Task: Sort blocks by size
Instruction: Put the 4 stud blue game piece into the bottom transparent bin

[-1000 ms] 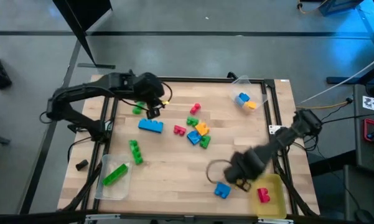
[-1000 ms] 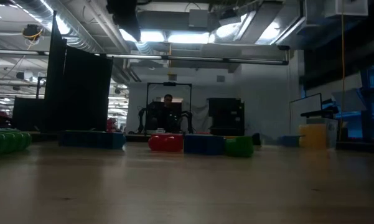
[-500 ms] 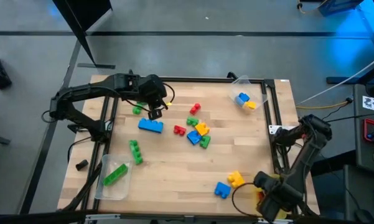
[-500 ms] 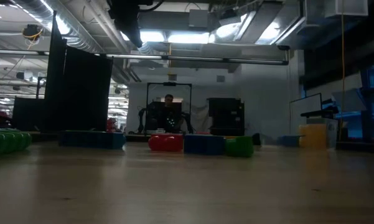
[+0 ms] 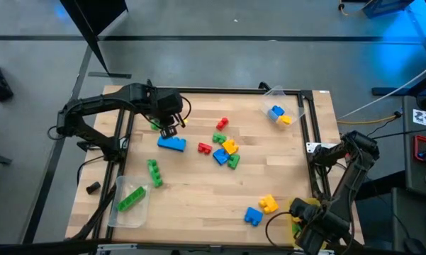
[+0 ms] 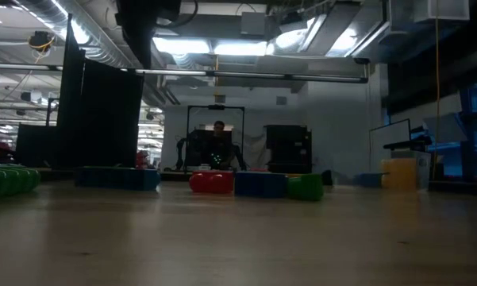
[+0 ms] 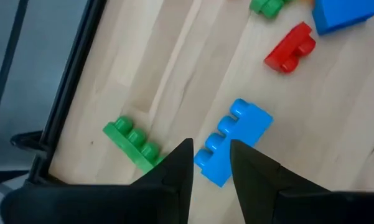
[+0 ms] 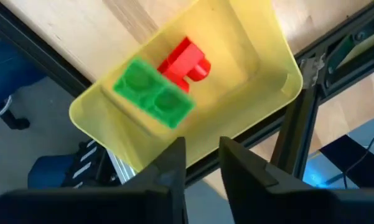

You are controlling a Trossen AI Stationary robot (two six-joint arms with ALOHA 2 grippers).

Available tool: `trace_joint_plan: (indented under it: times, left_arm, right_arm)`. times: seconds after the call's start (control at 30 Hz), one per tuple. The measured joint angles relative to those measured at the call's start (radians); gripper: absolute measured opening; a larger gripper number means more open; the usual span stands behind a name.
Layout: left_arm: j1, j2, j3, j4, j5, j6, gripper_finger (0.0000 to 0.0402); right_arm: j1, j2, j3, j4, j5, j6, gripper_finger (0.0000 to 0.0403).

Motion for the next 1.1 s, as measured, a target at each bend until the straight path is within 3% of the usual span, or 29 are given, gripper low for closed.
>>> trace_joint_plan:
  times: [0.43,0.67,1.1]
  left_arm:
    - [0.0,0.157,0.0,-0.02,0.022,0.187,0.0202]
    - [-0.002,0.322,0.0,-0.043,0.083,0.304,0.0209]
    - [-0.002,0.511,0.0,-0.098,0.116,0.3,0.0209]
  right_arm:
    - [0.0,0.0,0.0,0.03,0.016,0.0,0.0122]
    - [0.0,0.0,0.0,0.051,0.108,0.0,0.0122]
    - [0.0,0.0,0.0,0.052,0.167,-0.001,0.0122]
